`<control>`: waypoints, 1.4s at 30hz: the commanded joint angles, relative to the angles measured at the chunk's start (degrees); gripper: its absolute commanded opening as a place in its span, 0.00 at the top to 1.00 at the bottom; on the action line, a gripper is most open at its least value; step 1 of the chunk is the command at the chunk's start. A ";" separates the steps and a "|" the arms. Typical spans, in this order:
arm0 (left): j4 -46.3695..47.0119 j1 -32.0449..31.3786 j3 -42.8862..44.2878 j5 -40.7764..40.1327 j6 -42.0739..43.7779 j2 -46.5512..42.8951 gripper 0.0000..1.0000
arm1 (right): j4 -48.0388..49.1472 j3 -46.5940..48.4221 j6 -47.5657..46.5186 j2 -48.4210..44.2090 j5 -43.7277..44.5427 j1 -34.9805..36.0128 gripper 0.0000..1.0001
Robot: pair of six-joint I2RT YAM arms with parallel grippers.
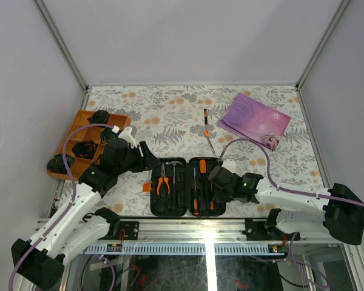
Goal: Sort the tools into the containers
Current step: Place the screwdriver in the storage box.
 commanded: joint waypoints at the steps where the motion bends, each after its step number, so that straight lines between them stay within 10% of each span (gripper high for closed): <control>1: 2.39 -0.35 0.04 -0.82 0.69 0.19 0.43 | -0.25 2.28 -0.57 -0.39 -1.56 0.46 0.65; 42: 0.76 -3.18 0.61 -5.66 0.37 0.04 0.42 | -6.34 10.02 -3.79 9.58 5.75 0.14 0.82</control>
